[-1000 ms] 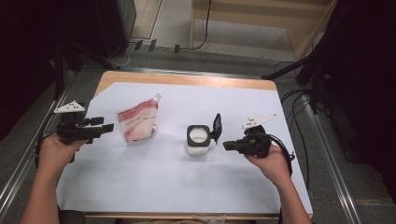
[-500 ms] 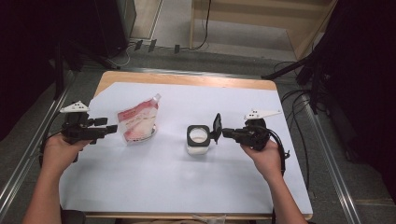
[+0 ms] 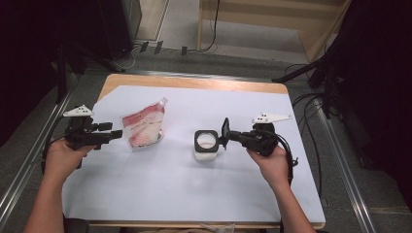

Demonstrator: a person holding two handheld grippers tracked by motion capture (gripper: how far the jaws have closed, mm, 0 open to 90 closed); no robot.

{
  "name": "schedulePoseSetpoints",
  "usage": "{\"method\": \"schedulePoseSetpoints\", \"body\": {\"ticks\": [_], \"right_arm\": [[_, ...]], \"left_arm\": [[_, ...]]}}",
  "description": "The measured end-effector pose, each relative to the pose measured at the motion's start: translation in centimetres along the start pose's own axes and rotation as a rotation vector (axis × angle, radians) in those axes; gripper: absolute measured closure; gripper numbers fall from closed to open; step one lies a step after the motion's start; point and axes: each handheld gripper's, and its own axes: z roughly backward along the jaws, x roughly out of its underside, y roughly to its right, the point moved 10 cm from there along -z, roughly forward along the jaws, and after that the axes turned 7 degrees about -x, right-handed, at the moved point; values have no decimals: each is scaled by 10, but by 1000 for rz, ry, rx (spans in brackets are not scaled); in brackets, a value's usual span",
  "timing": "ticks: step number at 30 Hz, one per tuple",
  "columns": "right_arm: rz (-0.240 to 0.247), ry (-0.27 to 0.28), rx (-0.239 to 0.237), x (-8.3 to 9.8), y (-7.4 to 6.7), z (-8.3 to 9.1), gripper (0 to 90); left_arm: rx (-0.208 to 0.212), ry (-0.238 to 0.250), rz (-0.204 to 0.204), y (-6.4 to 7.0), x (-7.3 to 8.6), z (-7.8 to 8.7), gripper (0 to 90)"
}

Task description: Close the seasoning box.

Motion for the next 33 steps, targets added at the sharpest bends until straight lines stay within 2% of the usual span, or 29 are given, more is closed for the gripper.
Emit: {"method": "schedulePoseSetpoints", "body": {"ticks": [2,8,13,33], "right_arm": [[-4,0,0,0,-1,-1,900],[-12,0,16,0,-3,-8,900],[-24,-2,7,0,-5,-13,900],[-1,-26,-5,3,-15,-29,900]], "left_arm": [[3,-15,-3,0,1,0,401],[1,-14,3,-1,2,-1,399],[-3,-19,2,-2,3,-1,398],[-1,-18,14,-2,3,-1,396]]}}
